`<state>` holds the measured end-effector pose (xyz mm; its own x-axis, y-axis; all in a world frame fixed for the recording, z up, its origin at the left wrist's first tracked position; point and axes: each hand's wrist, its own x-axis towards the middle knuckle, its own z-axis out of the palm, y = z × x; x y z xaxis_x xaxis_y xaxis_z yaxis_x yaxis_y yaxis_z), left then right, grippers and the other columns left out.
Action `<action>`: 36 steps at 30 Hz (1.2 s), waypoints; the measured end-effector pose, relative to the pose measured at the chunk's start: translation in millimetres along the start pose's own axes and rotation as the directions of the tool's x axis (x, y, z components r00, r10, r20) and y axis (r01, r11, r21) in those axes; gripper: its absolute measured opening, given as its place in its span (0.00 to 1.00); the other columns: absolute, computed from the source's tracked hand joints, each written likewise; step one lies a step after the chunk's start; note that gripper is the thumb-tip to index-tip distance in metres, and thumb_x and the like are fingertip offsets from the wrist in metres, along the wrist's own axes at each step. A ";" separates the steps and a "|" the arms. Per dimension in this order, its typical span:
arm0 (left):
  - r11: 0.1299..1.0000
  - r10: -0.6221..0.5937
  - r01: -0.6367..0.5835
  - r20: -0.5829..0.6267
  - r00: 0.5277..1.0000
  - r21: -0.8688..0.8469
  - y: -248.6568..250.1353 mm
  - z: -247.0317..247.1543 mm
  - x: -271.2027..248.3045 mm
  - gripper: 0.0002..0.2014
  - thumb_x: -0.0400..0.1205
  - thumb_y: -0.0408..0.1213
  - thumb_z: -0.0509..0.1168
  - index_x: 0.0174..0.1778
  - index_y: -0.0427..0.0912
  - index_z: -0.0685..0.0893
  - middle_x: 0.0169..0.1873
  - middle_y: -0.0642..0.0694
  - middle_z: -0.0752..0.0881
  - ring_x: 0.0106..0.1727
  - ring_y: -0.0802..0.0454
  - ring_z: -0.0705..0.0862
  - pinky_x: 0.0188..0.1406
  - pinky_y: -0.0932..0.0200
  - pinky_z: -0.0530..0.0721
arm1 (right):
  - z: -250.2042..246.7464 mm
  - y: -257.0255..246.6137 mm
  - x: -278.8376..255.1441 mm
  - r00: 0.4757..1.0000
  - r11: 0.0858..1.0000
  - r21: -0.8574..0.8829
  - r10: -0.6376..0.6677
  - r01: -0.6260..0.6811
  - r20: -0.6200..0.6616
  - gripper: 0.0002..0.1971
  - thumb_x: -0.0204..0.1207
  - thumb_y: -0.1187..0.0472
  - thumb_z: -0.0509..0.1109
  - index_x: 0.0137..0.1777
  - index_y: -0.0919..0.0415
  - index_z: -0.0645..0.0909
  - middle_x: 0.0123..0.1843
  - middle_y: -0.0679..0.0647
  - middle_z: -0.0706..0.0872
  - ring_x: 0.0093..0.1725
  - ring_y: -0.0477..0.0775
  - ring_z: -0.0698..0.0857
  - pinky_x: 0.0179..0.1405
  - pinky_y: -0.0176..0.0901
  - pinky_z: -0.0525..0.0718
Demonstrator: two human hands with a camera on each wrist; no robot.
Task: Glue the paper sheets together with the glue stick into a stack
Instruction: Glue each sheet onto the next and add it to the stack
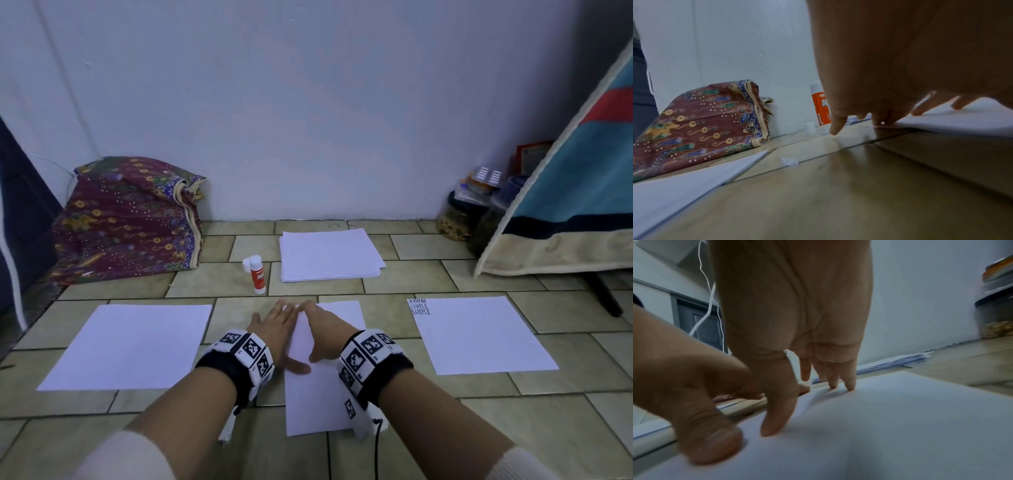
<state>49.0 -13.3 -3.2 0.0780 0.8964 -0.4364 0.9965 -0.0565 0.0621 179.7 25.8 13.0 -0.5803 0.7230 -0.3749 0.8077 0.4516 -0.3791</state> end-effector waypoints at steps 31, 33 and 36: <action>0.998 0.050 -0.049 -0.031 0.998 0.028 -29.5 -0.2 -6.8 0.56 0.67 0.67 0.72 0.83 0.41 0.54 0.80 0.46 0.58 0.79 0.48 0.60 0.75 0.46 0.68 | -13.4 30.4 -2.0 0.988 0.951 -0.298 -0.034 0.077 0.148 0.43 0.78 0.54 0.71 0.85 0.55 0.46 0.87 0.51 0.47 0.84 0.53 0.52 0.80 0.61 0.60; 0.995 0.018 -0.011 -0.070 0.997 0.098 -25.8 1.0 -8.2 0.54 0.65 0.71 0.71 0.79 0.42 0.60 0.74 0.46 0.63 0.74 0.48 0.65 0.69 0.48 0.71 | -16.1 47.9 -6.4 0.990 0.959 -0.281 0.018 0.023 0.142 0.46 0.78 0.49 0.70 0.85 0.55 0.43 0.87 0.48 0.43 0.85 0.49 0.48 0.80 0.67 0.56; 0.993 -0.010 0.015 -0.047 0.999 0.119 -24.9 4.8 -8.5 0.62 0.57 0.80 0.65 0.79 0.40 0.58 0.75 0.45 0.60 0.77 0.47 0.60 0.73 0.46 0.66 | -23.8 73.4 -16.1 0.985 0.964 -0.254 0.109 -0.073 0.131 0.57 0.69 0.44 0.77 0.85 0.58 0.39 0.87 0.49 0.42 0.85 0.50 0.47 0.81 0.67 0.53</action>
<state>23.6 -21.7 -5.3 0.0670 0.9164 -0.3946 0.9942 -0.0948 -0.0514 250.9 59.8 11.4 -0.4977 0.6929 -0.5218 0.8477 0.5160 -0.1232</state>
